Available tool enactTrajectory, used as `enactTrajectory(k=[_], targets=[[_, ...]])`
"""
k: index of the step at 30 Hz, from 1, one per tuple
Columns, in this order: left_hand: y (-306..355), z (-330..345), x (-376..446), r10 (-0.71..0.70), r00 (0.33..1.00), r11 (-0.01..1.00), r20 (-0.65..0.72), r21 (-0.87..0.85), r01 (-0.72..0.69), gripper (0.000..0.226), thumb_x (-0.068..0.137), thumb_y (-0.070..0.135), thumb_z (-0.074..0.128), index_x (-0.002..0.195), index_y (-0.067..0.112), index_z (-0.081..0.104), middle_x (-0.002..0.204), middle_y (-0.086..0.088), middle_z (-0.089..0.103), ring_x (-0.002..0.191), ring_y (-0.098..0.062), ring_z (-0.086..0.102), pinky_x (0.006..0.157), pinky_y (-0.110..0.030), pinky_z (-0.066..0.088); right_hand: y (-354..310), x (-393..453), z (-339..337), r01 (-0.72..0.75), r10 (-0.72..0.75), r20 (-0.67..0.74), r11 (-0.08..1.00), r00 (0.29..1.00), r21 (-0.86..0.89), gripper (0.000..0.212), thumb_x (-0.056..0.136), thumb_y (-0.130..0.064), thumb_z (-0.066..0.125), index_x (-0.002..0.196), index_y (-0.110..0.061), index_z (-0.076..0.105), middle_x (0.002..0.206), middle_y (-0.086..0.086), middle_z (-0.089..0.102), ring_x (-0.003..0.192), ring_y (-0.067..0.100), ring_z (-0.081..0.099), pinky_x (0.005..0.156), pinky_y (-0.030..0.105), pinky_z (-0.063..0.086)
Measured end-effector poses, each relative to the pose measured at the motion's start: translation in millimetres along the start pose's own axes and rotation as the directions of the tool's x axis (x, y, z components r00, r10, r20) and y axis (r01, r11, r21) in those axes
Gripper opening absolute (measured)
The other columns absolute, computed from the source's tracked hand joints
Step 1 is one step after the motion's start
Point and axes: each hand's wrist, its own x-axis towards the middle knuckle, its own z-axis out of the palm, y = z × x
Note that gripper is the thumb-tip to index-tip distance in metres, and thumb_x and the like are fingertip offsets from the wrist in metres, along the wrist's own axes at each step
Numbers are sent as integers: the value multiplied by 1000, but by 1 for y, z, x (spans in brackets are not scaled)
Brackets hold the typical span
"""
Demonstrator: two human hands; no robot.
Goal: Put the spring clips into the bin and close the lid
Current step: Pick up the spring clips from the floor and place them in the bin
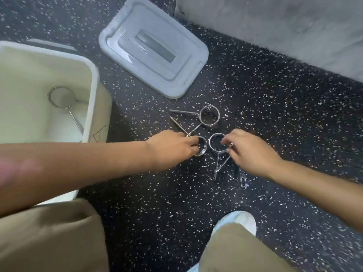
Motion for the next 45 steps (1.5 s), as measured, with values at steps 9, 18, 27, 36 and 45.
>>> enactTrajectory(k=[9,18,27,36,45], targets=[[7,7,22,78,997,977,3,199,-77,40,95,6,52,135,13,52,129,-8,55,106,-28,57,87,-39,49,4,14,22,199,-187,67,923,980,-329,17,85,-9,62,100,-14,67,103,4,52,81,24,51,61,33,34],[0,8,14,32,997,999,-65,-4,-32,41,90,-6,51,126,13,54,111,-5,60,100,-25,53,72,-34,47,18,10,17,225,-249,-75,944,966,-240,8,93,-20,59,98,-15,63,90,1,62,83,26,57,73,38,48],[0,-17,-1,-186,957,912,-225,-401,83,12,96,18,56,106,13,60,100,-3,63,93,-25,59,79,-37,47,14,-3,0,115,-97,-187,990,977,86,20,97,-25,53,111,-11,61,104,-2,61,96,16,52,85,29,42],[-7,-63,-59,-527,809,711,-261,-657,251,20,94,42,59,91,23,54,76,11,60,67,-6,55,57,-27,37,-10,-17,-10,125,-88,-193,975,977,183,14,98,-29,56,107,-18,59,94,-14,51,86,6,47,77,24,37],[-24,-81,-136,-729,676,342,-107,-913,224,46,81,59,61,78,13,56,69,-7,72,69,-29,68,73,-53,55,-49,-16,-26,248,-205,-209,947,956,205,18,94,-42,52,97,-24,57,89,-19,52,85,1,52,72,25,42]])
